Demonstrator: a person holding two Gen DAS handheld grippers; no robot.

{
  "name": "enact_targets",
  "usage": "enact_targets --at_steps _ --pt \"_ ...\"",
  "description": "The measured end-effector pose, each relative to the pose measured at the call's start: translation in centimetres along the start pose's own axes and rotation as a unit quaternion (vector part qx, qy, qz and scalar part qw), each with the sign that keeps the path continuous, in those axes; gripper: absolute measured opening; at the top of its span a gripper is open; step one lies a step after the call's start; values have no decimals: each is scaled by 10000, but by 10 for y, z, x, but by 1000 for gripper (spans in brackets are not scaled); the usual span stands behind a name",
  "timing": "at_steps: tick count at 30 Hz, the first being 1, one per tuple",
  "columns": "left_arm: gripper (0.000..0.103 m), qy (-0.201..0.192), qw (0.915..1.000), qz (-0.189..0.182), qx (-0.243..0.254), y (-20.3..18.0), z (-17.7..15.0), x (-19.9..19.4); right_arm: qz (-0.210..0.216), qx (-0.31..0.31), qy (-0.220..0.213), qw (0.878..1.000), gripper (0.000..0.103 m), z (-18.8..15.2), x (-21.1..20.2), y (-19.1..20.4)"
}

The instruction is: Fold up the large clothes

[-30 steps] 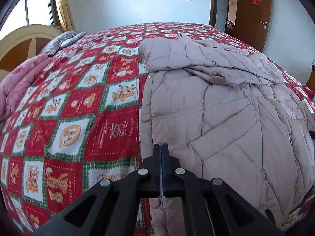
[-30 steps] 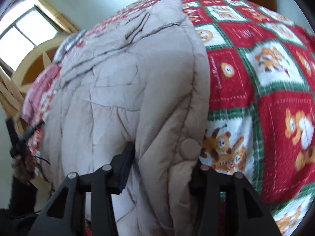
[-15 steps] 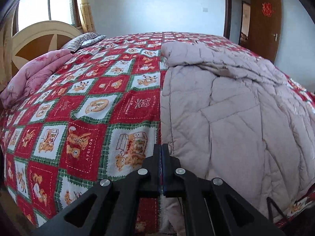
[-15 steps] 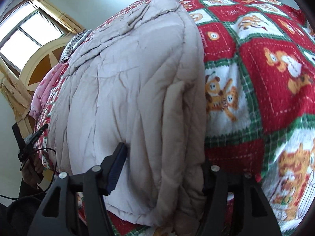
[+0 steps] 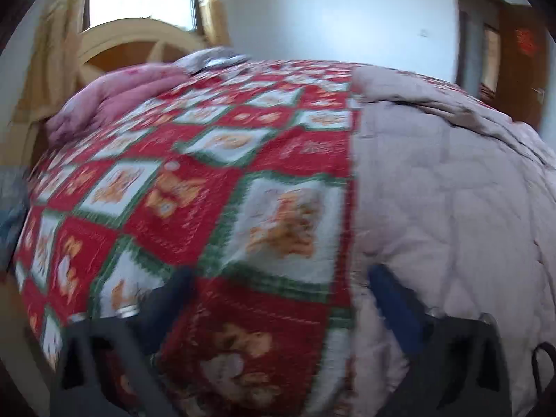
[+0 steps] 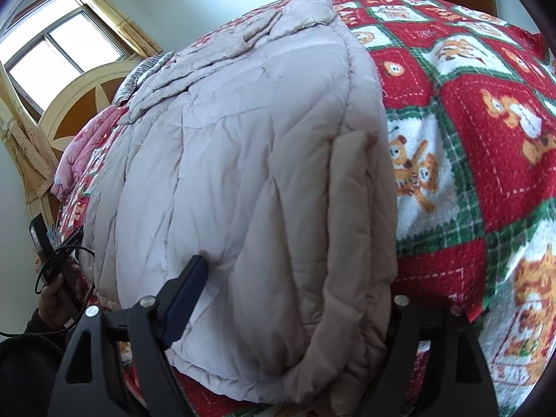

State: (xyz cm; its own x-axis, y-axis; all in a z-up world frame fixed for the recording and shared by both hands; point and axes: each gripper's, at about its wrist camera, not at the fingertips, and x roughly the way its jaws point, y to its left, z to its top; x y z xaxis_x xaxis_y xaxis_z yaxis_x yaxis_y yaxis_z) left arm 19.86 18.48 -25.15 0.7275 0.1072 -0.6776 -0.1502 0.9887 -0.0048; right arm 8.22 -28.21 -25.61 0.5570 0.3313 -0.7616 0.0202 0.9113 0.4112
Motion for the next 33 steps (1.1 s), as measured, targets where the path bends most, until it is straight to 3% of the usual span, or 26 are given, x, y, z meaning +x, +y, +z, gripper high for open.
enact_targets --at_steps 1,3,6,8,10,12,15,16,18,19,20,27,33 --pt "102 -17 9996 -162 -213 9 -1 1 -2 -6 -19 10000 84 -1 0 0" --pt "102 -52 9999 -17 -87 4 0 0 -19 -44 -66 10000 85 -2 1 2" --pt "102 26 9976 -690 -102 -1 3 -8 -65 -144 -104 9998 86 -3 2 6" --pt "102 6 9916 -1284 -176 -4 0 -17 -68 -150 -101 9998 86 -3 1 8" --pt "102 276 9862 -1629 44 -16 -3 -18 -22 -129 -112 9999 86 -4 -2 7" --pt "102 375 9831 -1779 195 -26 -8 -14 66 -79 -119 9999 85 -6 -4 5" --pt "102 474 9803 -1896 274 -29 -10 -10 54 -125 -33 9999 75 -10 -5 3" --pt "93 451 9786 -1984 296 -28 -10 -12 57 -147 8 9999 68 -12 -6 3" --pt "30 559 9695 -2341 456 -33 -7 -14 106 -155 71 9998 47 -15 -6 3" --pt "24 605 9639 -2537 531 -36 -5 -17 244 -113 87 9996 31 -16 -7 2" --pt "16 526 9632 -2555 650 -40 -4 -24 370 -50 46 9993 23 -17 -8 2" --pt "11 -22 9510 -3030 607 -32 37 -61 683 140 -348 9970 14 -8 -21 5" --pt "10 -644 9352 -3412 691 -27 71 -106 1037 -84 -1087 9886 14 21 -69 32"
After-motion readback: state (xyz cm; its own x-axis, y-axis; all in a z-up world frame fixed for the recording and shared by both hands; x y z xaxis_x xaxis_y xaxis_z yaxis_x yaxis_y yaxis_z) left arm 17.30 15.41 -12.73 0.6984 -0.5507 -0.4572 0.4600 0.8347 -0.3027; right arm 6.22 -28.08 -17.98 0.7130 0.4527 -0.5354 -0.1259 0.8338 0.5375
